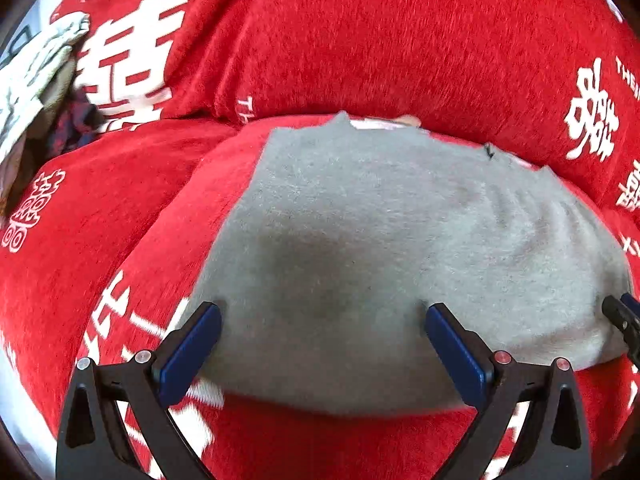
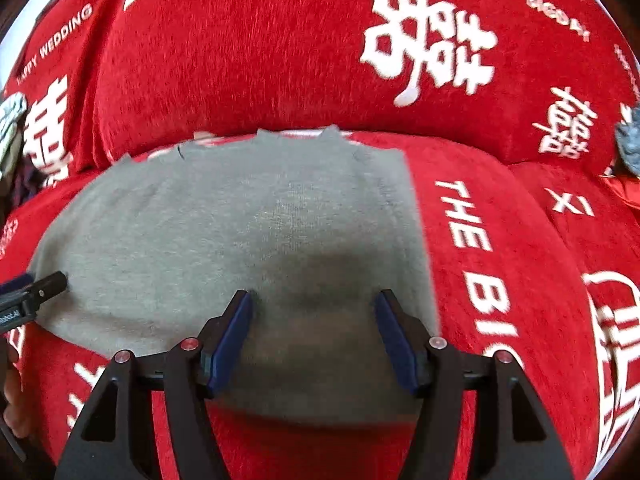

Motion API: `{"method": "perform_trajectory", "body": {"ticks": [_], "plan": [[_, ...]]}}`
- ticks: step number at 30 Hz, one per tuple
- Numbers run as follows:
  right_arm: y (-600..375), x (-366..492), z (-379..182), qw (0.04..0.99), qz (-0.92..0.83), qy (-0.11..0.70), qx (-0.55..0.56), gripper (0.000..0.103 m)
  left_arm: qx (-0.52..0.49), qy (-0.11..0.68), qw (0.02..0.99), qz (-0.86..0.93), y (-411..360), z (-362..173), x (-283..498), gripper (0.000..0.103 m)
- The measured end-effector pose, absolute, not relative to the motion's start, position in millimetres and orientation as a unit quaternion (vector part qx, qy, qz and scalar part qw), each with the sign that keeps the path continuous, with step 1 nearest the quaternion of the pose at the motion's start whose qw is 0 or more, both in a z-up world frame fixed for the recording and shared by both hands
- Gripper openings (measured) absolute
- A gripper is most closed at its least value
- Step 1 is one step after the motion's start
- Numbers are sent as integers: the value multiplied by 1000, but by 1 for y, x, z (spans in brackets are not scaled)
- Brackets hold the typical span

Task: Fold small clothes
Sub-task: 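Press the half-folded sweater flat with both open grippers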

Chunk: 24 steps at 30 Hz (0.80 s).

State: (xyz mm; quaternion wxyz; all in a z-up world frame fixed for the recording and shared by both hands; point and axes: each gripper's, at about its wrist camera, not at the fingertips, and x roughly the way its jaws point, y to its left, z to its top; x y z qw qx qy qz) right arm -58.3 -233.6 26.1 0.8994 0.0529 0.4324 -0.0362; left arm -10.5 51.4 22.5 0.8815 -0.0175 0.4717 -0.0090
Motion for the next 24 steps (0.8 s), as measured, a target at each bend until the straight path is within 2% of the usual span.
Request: {"method": "perform_trajectory", "body": {"ticks": [4, 7, 14, 16, 21, 24], "plan": [[-184, -73, 39, 913, 39, 405, 29, 68, 3, 465, 885, -34, 25, 23, -31, 103], [-150, -72, 23, 907, 53, 418, -20, 68, 42, 470, 881, -19, 19, 8, -34, 103], [-187, -86, 12, 910, 34, 412, -9, 68, 0, 469, 883, -35, 56, 7, -42, 103], [-203, -91, 10, 910, 15, 415, -10, 71, -7, 469, 882, -38, 61, 6, -43, 103], [-242, -107, 18, 910, 9, 411, 46, 72, -71, 478, 875, -23, 87, 14, -51, 103], [-246, -112, 36, 919, -3, 388, 69, 73, -161, 488, 857, -26, 119, 13, -58, 103]]}}
